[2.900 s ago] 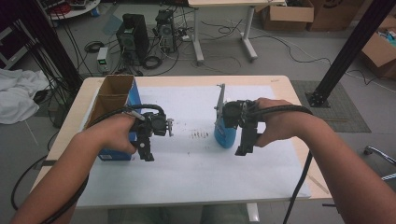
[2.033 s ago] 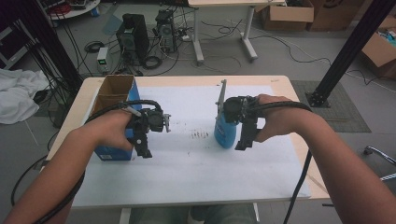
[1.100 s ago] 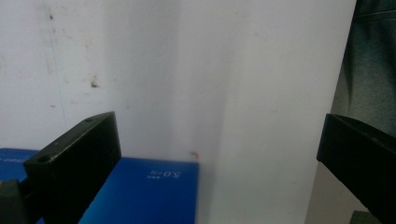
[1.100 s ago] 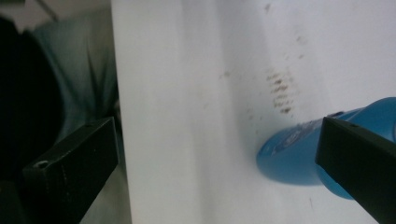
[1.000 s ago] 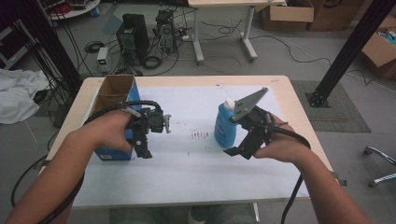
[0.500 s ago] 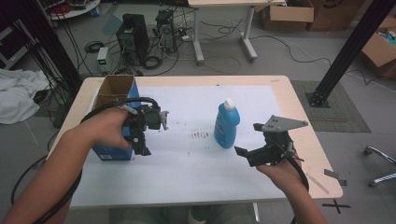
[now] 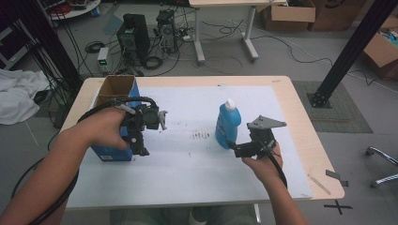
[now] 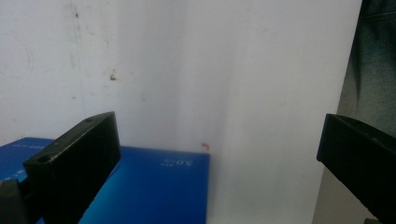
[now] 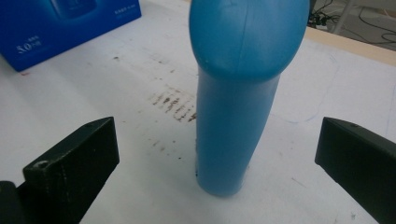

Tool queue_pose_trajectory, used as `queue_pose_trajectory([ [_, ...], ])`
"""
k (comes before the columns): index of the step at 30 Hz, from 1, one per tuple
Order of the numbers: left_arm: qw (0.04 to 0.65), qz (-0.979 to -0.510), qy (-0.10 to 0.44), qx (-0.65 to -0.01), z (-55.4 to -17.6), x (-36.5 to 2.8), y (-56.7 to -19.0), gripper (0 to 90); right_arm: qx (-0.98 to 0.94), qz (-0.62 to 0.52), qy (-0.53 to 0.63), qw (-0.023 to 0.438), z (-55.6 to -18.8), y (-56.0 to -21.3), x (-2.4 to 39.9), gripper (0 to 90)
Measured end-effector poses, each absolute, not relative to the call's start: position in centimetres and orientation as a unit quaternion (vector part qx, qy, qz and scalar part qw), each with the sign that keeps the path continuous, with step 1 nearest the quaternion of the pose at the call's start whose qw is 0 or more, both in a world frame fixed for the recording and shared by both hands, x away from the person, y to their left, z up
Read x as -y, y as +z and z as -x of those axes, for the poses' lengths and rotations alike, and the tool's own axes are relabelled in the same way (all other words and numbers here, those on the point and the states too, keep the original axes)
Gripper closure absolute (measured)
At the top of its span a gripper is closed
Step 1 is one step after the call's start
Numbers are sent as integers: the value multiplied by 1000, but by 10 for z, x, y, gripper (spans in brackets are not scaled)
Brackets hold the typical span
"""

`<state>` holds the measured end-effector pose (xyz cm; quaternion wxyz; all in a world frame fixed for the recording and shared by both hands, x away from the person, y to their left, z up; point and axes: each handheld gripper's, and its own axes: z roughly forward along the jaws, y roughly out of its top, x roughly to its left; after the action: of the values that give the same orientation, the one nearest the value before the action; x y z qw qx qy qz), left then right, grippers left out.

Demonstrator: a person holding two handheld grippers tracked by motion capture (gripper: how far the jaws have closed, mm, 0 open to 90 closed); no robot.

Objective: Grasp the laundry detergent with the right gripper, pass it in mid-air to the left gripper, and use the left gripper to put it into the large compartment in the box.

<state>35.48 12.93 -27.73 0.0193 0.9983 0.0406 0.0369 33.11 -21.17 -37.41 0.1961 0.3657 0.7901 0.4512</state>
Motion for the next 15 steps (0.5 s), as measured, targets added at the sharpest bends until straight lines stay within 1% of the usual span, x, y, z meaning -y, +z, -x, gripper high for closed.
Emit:
queue_pose_trajectory([
  [5, 23, -998, 39, -43, -358, -132, -276, 1, -791, -371, 445, 198, -341, -386, 205, 0],
  [10, 44, -997, 36, -48, -362, -136, -273, 1, -790, -373, 441, 206, -351, -395, 197, 0],
  [11, 52, -997, 31, -51, -365, -139, -273, 1, -788, -374, 441, 213, -354, -397, 195, 0],
  [15, 46, -997, 31, -54, -368, -140, -274, 1, -779, -381, 447, 221, -358, -401, 192, 0],
])
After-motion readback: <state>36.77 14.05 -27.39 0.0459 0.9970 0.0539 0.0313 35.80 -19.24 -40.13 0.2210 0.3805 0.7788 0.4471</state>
